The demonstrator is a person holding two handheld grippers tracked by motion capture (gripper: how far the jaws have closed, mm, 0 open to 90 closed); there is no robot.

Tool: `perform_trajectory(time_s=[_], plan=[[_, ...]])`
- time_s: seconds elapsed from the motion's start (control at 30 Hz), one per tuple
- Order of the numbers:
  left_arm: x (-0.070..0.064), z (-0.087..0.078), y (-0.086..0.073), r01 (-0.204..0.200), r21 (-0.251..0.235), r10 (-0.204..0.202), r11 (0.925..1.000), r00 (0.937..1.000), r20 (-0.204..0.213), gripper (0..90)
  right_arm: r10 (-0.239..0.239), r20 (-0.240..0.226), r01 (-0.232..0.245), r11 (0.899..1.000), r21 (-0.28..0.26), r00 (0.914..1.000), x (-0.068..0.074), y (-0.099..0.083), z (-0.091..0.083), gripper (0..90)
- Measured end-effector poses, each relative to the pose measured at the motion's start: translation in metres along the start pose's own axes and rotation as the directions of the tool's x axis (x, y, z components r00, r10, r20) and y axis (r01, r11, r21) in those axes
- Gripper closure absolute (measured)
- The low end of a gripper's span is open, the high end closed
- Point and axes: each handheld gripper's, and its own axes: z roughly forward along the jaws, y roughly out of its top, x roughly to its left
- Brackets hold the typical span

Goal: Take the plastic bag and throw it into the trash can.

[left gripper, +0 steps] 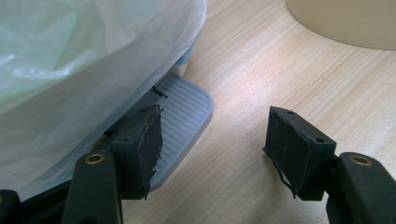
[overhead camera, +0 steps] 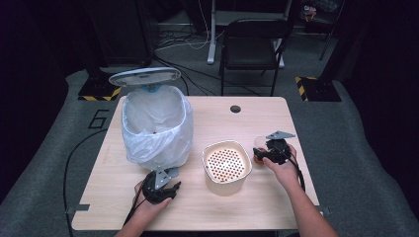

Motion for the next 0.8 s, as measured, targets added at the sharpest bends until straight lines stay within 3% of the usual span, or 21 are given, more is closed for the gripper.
perform_trajectory(time_s=[0.33,0.8], plan=[[0.000,0.000,0.000,0.000,0.000,0.000,1.0000,1.0000,0.000,36.2,0.011,-0.003,-0.011,1.000,-0.005,0.9999,0.006,-0.008,-0.012,35.9],[0.000,0.000,0.000,-0.001,-0.006,0.001,1.0000,1.0000,-0.002,36.3,0.000,-0.025,-0.001,1.000,-0.021,0.9997,0.016,-0.003,-0.039,36.4]])
